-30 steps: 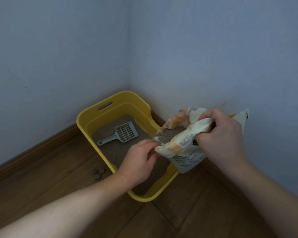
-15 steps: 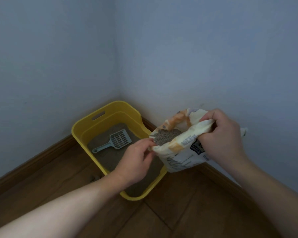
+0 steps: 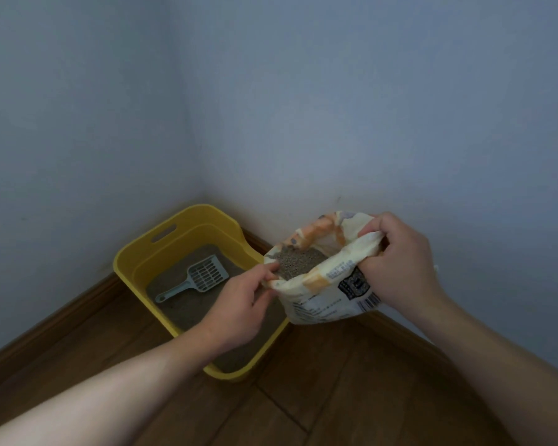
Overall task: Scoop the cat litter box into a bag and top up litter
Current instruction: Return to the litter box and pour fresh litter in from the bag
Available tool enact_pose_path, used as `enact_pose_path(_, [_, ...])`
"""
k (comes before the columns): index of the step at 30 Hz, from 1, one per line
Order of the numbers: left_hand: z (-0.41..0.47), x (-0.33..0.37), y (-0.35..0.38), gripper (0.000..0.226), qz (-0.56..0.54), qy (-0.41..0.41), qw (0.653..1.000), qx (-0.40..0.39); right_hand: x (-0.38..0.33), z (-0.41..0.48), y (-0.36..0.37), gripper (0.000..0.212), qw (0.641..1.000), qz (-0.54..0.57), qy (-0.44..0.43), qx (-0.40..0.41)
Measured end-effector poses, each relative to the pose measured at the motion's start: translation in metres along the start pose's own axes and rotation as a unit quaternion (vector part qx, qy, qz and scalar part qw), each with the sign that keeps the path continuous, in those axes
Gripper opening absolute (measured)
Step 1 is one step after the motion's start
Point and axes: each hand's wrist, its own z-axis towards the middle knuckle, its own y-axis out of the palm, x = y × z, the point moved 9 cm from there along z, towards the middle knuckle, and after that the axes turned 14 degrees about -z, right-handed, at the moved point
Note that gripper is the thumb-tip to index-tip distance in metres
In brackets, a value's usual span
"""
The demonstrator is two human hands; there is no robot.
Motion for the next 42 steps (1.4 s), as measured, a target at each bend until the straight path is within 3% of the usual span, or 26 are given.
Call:
enact_pose_path(6, [-0.002, 0.016, 0.010, 0.017, 0.024, 0.020, 0.999, -0.006, 0.019, -0.006, -0.011, 0.030, 1.000, 0.008, 0.017, 0.001])
enact_pose_path(12, [0.000, 0.029, 0.020, 0.031, 0.032, 0.044, 0.999, 0.001, 0.044, -0.016, -0.022, 0.033, 0.999, 0.019, 0.036, 0.007])
enact_pose_path(17, [0.006, 0.036, 0.027, 0.019, 0.052, 0.061, 0.997, 0.008, 0.063, -0.024, -0.026, 0.027, 0.998, 0.026, 0.046, 0.014])
enact_pose_path(27, [0.013, 0.063, 0.051, 0.015, 0.115, 0.131, 0.985, -0.013, 0.101, -0.041, -0.040, 0.023, 0.996, 0.032, 0.072, 0.038])
enact_pose_path(34, [0.016, 0.080, 0.080, 0.010, 0.219, 0.202, 0.953, -0.059, 0.134, -0.071, -0.045, 0.027, 0.994, 0.036, 0.094, 0.047])
enact_pose_path(42, [0.020, 0.086, 0.129, 0.026, 0.316, 0.298, 0.887, -0.155, 0.178, -0.100, -0.036, 0.027, 0.988, 0.038, 0.126, 0.079])
